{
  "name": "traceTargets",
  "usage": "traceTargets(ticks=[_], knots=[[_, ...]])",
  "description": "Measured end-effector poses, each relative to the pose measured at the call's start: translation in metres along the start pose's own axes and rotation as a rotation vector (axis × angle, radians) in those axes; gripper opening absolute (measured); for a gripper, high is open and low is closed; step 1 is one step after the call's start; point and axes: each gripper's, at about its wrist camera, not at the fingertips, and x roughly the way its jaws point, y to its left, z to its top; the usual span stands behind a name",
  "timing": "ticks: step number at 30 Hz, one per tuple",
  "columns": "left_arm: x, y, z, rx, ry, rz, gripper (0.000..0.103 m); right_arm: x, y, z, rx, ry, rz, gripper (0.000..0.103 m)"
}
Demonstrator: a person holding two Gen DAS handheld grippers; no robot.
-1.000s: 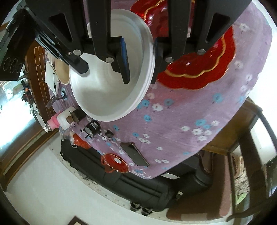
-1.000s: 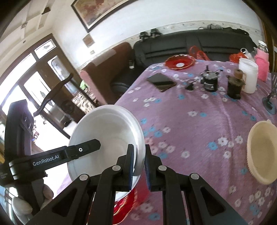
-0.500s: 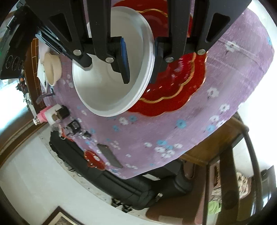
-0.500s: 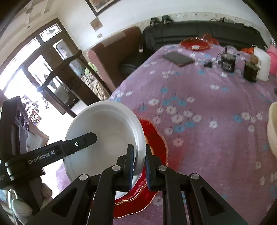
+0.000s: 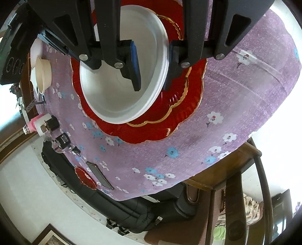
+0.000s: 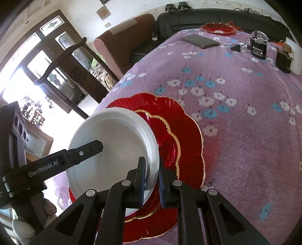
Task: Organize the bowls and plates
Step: 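Lift the white bowl with both tools and lower it onto the red plates, then open both tools to release the white bowl on the plates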
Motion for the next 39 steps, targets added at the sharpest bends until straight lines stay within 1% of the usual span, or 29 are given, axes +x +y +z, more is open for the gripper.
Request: traceTargets(ticks=[1,3,5,10,12,13,14,15,17,22,27,30,35,39], knots=[[0.000,-0.001,0.000,0.006,-0.006,0.004,0.027,0.000,0.001,0.000,-0.003,-0.004,-0.004,0.014],[-0.002,-0.003,0.000,0.013,-0.023,0.011,0.038,0.001,0.002,0.000,-0.015,-0.007,-0.013,0.014],[-0.007,-0.004,0.001,0.016,-0.048,0.012,0.043,0.002,0.003,0.001,-0.017,-0.008,-0.013,0.014],[-0.025,-0.010,0.001,0.054,-0.151,0.040,0.043,0.002,0.005,0.001,-0.022,-0.018,-0.023,0.014],[-0.035,-0.014,0.000,0.070,-0.193,0.046,0.047,0.002,0.006,0.001,-0.024,-0.025,-0.034,0.015],[-0.040,-0.015,-0.001,0.075,-0.218,0.049,0.049,0.002,0.007,0.000,-0.027,-0.027,-0.040,0.016],[-0.043,-0.016,-0.001,0.078,-0.231,0.051,0.052,0.001,0.008,0.000,-0.032,-0.034,-0.046,0.022],[-0.046,-0.017,-0.002,0.083,-0.247,0.053,0.055,0.000,0.009,0.000,-0.035,-0.041,-0.052,0.031],[-0.052,-0.018,-0.003,0.084,-0.270,0.052,0.057,-0.002,0.011,0.000,-0.046,-0.055,-0.057,0.043],[-0.060,-0.011,-0.001,0.055,-0.284,0.035,0.059,-0.011,0.012,-0.001,-0.053,-0.083,-0.064,0.045],[-0.065,0.001,-0.002,-0.003,-0.282,0.025,0.061,-0.022,0.007,-0.003,-0.036,-0.114,-0.054,0.045],[-0.068,0.006,-0.005,-0.030,-0.287,0.016,0.066,-0.031,0.004,-0.007,-0.011,-0.143,-0.040,0.045],[-0.068,0.003,-0.010,-0.019,-0.286,0.026,0.067,-0.047,-0.001,-0.017,0.028,-0.197,-0.013,0.045],[-0.069,-0.001,-0.013,0.001,-0.282,0.025,0.067,-0.060,0.002,-0.025,0.007,-0.242,-0.016,0.046]])
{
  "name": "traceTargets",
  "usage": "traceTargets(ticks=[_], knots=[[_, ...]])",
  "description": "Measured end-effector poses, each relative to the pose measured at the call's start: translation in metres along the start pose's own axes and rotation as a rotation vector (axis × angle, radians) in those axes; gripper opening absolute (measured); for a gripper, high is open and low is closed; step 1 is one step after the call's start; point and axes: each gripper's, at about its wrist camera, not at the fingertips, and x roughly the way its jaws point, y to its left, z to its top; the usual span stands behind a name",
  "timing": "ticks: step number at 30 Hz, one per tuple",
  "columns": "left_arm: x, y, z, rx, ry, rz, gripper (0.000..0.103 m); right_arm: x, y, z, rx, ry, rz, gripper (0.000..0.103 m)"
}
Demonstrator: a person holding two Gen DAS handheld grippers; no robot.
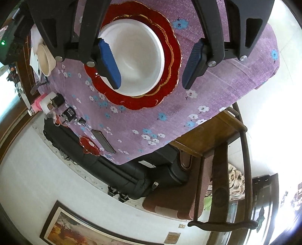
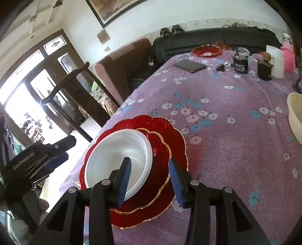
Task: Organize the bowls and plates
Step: 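Open both tools to release the white bowl on the plates, then move both tools to the rim of the beige bowl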
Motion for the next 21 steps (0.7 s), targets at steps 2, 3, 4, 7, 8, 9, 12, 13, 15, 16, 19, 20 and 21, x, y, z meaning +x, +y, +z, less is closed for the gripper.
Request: traceTargets(ticks=[2,3,4,7,8,9,12,13,15,16,19,20,21], knots=[[-0.002,-0.004,-0.002,0.019,-0.004,0.002,0.067,-0.006,0.004,-0.001,-0.029,-0.021,-0.008,0.048],[-0.002,-0.007,-0.002,0.026,-0.004,0.001,0.067,-0.011,0.007,-0.003,-0.049,-0.036,-0.018,0.051],[-0.003,-0.011,-0.003,0.039,-0.002,-0.001,0.067,-0.013,0.007,-0.003,-0.059,-0.045,-0.023,0.052],[-0.004,-0.021,-0.008,0.074,0.003,0.004,0.067,-0.019,0.009,-0.006,-0.083,-0.064,-0.029,0.055],[-0.003,-0.024,-0.009,0.082,0.003,0.006,0.067,-0.021,0.008,-0.007,-0.085,-0.067,-0.030,0.055],[-0.004,-0.028,-0.011,0.093,0.001,0.006,0.067,-0.022,0.007,-0.008,-0.083,-0.069,-0.029,0.055],[-0.007,-0.039,-0.014,0.126,-0.004,0.005,0.067,-0.027,-0.005,-0.012,-0.054,-0.076,-0.028,0.055],[-0.008,-0.042,-0.015,0.135,-0.005,0.003,0.067,-0.029,-0.009,-0.013,-0.042,-0.078,-0.028,0.055],[-0.009,-0.050,-0.016,0.156,-0.004,0.000,0.067,-0.033,-0.019,-0.015,-0.014,-0.081,-0.030,0.055],[-0.010,-0.052,-0.017,0.164,-0.005,-0.002,0.067,-0.036,-0.026,-0.016,0.007,-0.083,-0.031,0.055],[-0.011,-0.065,-0.020,0.192,-0.008,-0.012,0.067,-0.044,-0.047,-0.021,0.066,-0.089,-0.041,0.055],[-0.011,-0.069,-0.021,0.200,-0.008,-0.014,0.067,-0.048,-0.054,-0.023,0.084,-0.091,-0.047,0.055],[-0.011,-0.072,-0.023,0.210,-0.009,-0.017,0.068,-0.051,-0.060,-0.023,0.098,-0.095,-0.051,0.055]])
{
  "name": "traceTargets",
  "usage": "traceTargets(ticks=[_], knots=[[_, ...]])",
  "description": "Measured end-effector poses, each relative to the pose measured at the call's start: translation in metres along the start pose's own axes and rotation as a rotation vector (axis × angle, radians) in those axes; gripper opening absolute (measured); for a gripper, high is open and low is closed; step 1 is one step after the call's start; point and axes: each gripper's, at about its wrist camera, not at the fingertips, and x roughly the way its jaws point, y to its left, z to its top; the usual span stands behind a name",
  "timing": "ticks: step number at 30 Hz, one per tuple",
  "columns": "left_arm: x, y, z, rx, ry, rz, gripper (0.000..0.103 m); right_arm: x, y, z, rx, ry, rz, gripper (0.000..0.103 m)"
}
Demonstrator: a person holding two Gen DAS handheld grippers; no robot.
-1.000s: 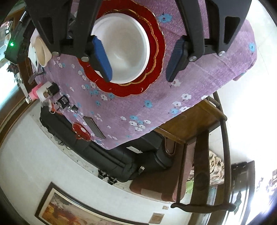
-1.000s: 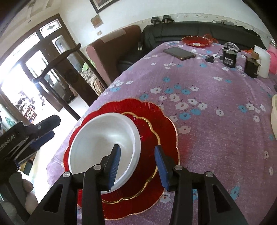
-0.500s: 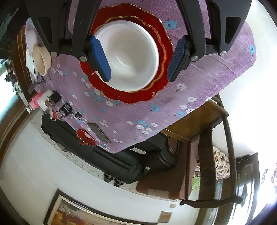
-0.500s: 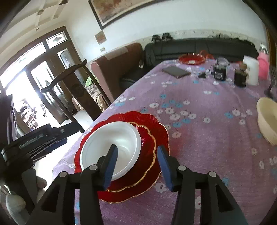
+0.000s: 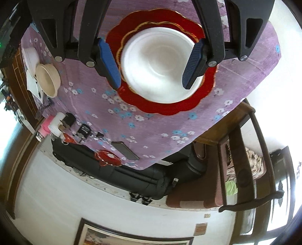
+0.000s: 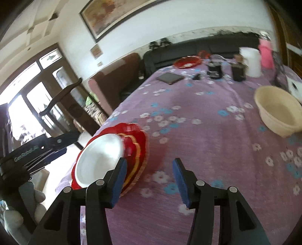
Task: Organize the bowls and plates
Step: 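Move both tools to the rim of the beige bowl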
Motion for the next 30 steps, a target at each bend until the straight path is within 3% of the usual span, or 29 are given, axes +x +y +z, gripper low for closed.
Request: traceTargets(ticks=[10,23,30], knots=[[0.004,-0.036,-0.013,0.095,0.032,-0.050,0.071,-0.031,-0.064,-0.003,0.162,-0.043,-0.069,0.055],[0.009,-0.042,-0.017,0.115,0.049,-0.070,0.072,-0.071,-0.147,0.000,0.363,-0.120,-0.209,0.054],[0.013,-0.052,-0.022,0.133,0.071,-0.093,0.072,-0.064,-0.188,0.021,0.457,-0.091,-0.226,0.054]])
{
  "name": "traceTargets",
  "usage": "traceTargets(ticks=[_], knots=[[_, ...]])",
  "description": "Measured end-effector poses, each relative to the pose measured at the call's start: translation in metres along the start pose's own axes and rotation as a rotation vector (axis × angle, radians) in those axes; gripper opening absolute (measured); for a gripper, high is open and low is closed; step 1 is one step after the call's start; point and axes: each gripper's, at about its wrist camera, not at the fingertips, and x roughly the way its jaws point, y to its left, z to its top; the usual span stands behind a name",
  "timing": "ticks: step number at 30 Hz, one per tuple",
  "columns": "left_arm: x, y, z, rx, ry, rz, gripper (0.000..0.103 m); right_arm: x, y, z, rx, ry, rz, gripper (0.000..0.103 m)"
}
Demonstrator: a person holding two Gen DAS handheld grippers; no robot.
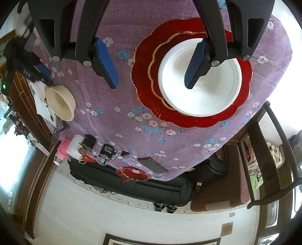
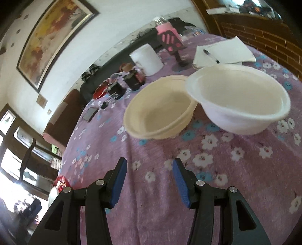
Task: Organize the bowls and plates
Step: 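Move both tools to the rim of the beige bowl, then close both tools on the beige bowl rim and lift it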
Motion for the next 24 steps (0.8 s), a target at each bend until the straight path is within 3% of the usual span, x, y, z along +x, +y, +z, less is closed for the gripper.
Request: traceTargets(ticks=[7,13,15,16,18,24], knots=[[-0.001,-0.008,-0.003,0.017,0.008,-0.004,0.072,0.030,-0.006,0.033,0.093,-0.024,-0.031,0.054],[-0.003,-0.014,-0.004,0.034,0.015,-0.009,0.072,0.053,-0.012,0.041,0.180,0.015,-0.035,0.054],[-0.003,-0.015,-0.004,0.035,0.017,-0.010,0.072,0.054,-0.013,0.040,0.182,0.018,-0.027,0.044],[-0.003,-0.015,-0.004,0.034,0.019,-0.010,0.072,0.054,-0.013,0.040,0.179,0.023,-0.019,0.030],[-0.001,-0.016,-0.004,0.033,0.026,-0.014,0.072,0.052,-0.012,0.040,0.165,0.036,0.008,0.017],[0.001,-0.019,-0.005,0.030,0.044,-0.034,0.072,0.039,-0.002,0.030,0.101,0.107,0.096,0.014]])
